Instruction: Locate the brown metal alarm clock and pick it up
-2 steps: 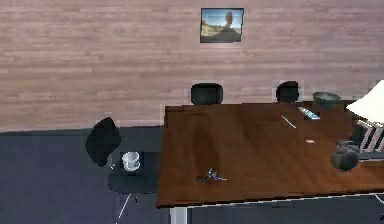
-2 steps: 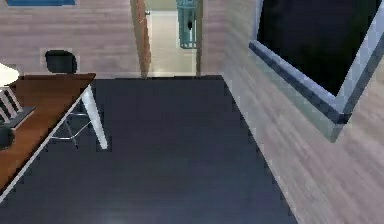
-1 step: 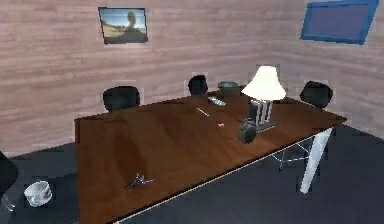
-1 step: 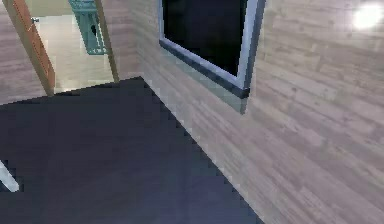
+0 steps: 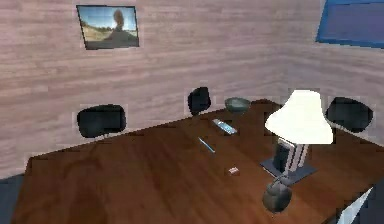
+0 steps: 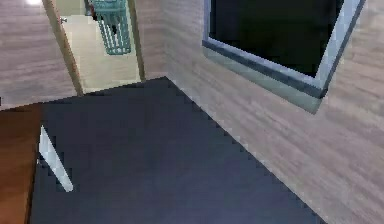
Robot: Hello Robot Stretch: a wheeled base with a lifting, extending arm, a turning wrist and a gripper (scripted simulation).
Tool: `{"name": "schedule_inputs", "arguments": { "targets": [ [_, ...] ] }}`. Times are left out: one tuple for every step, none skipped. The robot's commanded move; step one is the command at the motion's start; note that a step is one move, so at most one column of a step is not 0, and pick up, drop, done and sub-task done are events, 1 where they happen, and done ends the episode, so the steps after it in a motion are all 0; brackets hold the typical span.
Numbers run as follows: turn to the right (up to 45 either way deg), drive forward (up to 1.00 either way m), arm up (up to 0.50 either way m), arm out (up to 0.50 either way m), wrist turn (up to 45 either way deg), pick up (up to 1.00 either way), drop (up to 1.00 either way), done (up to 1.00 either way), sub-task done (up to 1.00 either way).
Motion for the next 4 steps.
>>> {"name": "schedule_inputs", "arguments": {
  "targets": [
    [-45.0,0.0,0.0,0.0,0.0,0.0,0.0,0.0,0.0],
    [-15.0,0.0,0.0,0.0,0.0,0.0,0.0,0.0,0.0],
    [0.0,0.0,0.5,0.0,0.0,0.0,0.0,0.0,0.0],
    [0.0,0.0,0.38,0.0,0.0,0.0,0.0,0.0,0.0]
  ]
}}
